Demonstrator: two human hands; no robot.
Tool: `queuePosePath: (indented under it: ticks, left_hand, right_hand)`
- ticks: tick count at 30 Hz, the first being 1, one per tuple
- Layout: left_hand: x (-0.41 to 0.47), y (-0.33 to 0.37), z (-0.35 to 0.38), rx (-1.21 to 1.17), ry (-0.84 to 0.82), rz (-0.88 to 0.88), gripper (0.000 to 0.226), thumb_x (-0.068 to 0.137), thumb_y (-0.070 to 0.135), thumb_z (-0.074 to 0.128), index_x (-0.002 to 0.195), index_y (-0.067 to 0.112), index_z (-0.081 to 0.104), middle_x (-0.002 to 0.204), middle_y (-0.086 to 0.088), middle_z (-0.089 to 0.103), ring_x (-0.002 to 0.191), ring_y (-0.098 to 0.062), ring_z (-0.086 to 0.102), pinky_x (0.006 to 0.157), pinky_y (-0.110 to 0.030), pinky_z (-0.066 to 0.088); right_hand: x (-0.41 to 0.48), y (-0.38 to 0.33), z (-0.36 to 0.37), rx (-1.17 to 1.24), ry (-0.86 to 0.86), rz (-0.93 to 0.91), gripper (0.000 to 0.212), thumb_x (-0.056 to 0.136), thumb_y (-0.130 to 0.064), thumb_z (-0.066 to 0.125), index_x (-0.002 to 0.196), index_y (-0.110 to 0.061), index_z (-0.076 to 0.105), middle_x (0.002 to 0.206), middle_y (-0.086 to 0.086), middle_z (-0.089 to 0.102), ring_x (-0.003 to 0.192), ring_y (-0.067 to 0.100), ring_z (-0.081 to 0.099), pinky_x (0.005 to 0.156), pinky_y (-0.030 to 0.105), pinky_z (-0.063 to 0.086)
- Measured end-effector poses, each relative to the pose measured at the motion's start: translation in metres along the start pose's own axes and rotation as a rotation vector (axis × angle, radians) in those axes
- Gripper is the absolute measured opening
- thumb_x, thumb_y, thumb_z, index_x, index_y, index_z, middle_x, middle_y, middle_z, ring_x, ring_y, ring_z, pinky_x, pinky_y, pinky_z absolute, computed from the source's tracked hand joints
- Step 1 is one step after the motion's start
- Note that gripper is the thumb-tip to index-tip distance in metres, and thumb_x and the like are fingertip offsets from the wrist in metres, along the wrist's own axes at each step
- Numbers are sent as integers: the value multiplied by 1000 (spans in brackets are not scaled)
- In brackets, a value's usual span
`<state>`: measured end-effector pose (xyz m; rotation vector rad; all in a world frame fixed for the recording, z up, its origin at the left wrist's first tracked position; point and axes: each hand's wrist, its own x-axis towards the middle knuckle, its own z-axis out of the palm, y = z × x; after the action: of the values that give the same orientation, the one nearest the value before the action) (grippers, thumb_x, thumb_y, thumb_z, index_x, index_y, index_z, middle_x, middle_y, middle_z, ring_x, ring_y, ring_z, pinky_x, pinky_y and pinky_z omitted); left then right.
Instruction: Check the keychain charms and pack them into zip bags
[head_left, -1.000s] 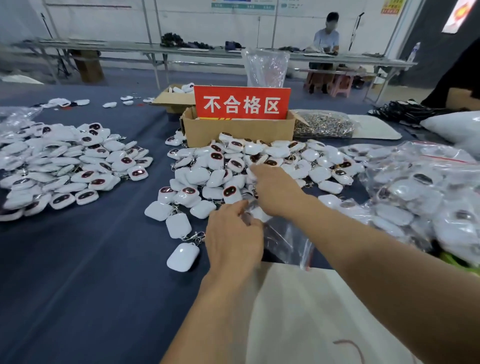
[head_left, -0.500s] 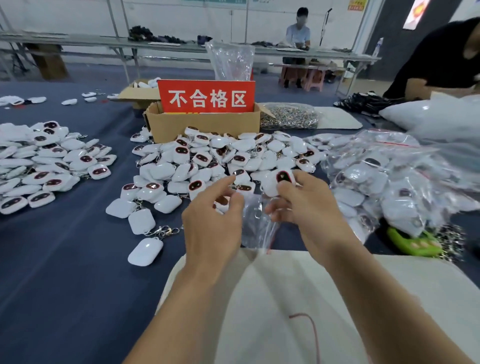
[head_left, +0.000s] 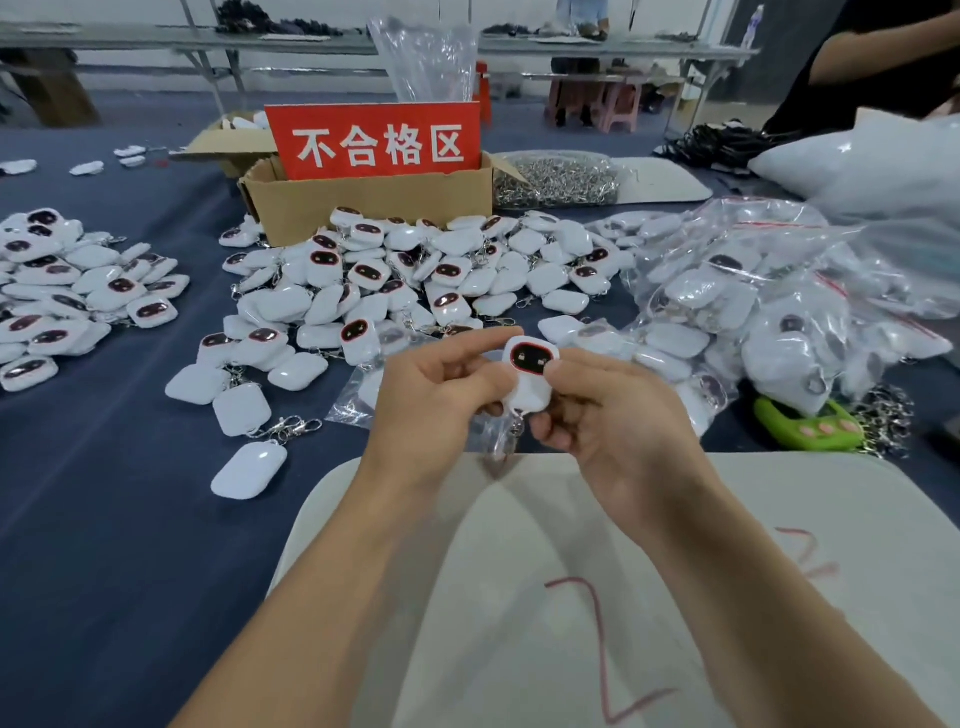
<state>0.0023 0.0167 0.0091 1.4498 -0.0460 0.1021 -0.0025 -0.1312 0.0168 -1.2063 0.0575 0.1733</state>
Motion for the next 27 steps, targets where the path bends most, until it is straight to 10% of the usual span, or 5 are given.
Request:
queuePosePath:
  ticks: [10,27]
  left_hand:
    - [-2,3,-5,-54,-79,14,30,71,9,72,95,23,84,78,-8,75,74,-21,69,73,-31,58]
    - [-8,8,-1,36,-72,62,23,74,15,71,90,25,84,76,-5,75,71,-13,66,66,-20,53]
  right_hand:
    - [-3,-1,-3,-288,-33,-216,22,83,-25,70,86,-5,77,64,12,54,55,17,48,50,24,34]
    - [-6,0,2,-350,7,-266,20,94,-5,64,83,-13,79,56,2,56,47,11,48,48,15,42]
